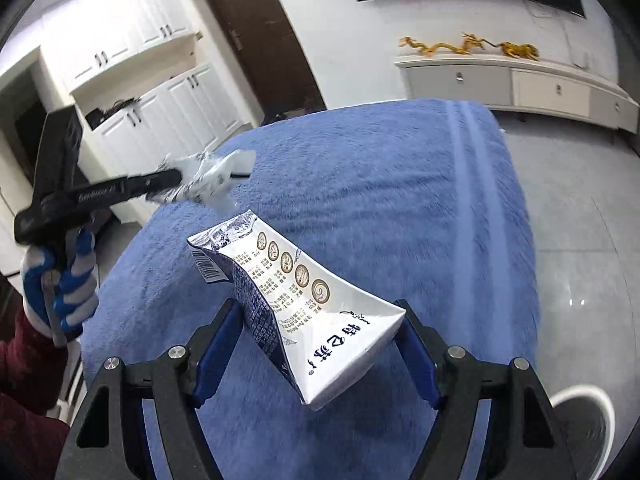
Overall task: Collect trash
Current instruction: 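Lift both items and carry them toward the bin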
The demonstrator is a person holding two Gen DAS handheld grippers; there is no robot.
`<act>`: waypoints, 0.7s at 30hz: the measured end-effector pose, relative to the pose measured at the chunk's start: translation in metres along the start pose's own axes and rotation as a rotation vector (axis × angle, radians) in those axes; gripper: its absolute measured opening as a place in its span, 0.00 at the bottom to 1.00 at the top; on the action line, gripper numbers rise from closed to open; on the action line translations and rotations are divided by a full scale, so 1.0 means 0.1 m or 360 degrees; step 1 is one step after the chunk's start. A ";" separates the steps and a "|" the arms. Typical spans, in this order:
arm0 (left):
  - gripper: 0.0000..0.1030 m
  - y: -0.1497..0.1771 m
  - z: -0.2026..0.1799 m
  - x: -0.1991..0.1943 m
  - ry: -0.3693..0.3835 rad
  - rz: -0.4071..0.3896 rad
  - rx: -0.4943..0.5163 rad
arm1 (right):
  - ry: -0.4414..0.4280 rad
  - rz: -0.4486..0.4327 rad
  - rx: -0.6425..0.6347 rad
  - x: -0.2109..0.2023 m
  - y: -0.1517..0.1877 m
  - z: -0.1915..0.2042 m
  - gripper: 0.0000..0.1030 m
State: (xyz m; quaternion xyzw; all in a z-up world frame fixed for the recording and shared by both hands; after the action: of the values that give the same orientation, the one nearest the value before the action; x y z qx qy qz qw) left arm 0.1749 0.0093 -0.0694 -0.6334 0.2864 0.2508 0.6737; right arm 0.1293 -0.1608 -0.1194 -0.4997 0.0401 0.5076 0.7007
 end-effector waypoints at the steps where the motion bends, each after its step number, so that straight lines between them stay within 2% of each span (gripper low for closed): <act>1: 0.08 0.05 -0.01 -0.05 -0.0015 -0.0012 0.0015 | -0.0001 -0.0015 0.0015 -0.03 0.02 0.02 0.72; 12: 0.08 0.40 -0.29 -0.55 -0.0129 -0.0169 0.0182 | 0.0003 -0.0163 0.0066 -0.43 0.25 0.26 0.72; 21: 0.08 0.56 -0.38 -0.70 -0.0133 -0.0189 0.0234 | 0.0011 -0.0210 0.0074 -0.61 0.37 0.31 0.71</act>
State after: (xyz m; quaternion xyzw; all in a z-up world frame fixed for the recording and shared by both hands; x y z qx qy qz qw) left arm 0.0837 -0.0227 -0.0615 -0.5871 0.2376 0.2150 0.7434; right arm 0.0581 -0.1791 -0.0945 -0.4866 0.0212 0.4575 0.7440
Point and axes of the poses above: each gripper's, at about its wrist camera, not at the fingertips, and x roughly the way its jaws point, z to its left, y to its underside, the point moved 6 cm from there along x, roughly the way its jaws point, and after that the axes turned 14 degrees about -y, right-handed, at the moved point
